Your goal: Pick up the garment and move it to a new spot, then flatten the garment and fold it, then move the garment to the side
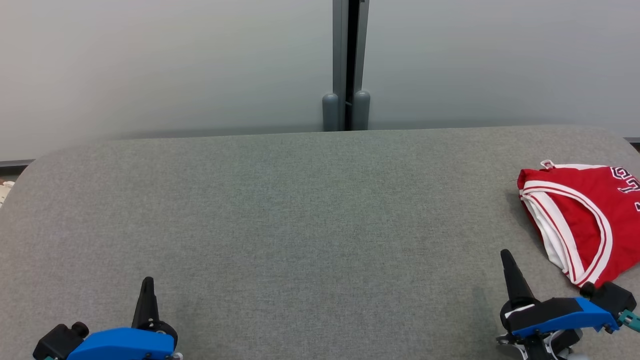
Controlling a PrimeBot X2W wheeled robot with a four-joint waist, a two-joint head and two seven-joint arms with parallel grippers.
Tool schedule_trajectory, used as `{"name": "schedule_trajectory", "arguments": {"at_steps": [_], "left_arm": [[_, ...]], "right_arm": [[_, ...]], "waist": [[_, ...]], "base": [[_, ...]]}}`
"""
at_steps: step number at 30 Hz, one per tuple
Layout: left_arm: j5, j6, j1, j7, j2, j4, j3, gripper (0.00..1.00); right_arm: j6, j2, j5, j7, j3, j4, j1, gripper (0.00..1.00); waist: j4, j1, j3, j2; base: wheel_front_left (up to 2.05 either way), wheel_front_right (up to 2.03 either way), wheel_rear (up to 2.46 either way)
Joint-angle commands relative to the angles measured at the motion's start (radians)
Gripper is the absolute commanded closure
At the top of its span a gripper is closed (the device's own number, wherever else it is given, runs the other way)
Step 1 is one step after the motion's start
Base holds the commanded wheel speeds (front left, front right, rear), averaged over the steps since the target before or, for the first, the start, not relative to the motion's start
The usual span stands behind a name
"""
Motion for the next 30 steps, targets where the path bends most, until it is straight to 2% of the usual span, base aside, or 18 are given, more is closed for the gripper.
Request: {"name": "schedule_trajectory", "arguments": {"at_steps": [1,30], "left_arm": [[-0.037,-0.005,-0.030,0.010,0.002,-0.019,0.009,1.00],[-0.309,-0.020,-0.059,0.084,0.002,-0.062,0.033,1.00]], "right_arm": [[0.000,-0.003,0.040,0.012,-0.008,-0.025,0.002,1.00],[0.000,-0.004,0.323,0.086,-0.046,-0.100,0.017,1.00]], "waist": [[0.002,0.0000,0.000,-0.0001],[0.022,0.0000,-0.003,-0.0001]], "base": [[0.00,0.00,0.00],[0.00,0.00,0.00]]}}
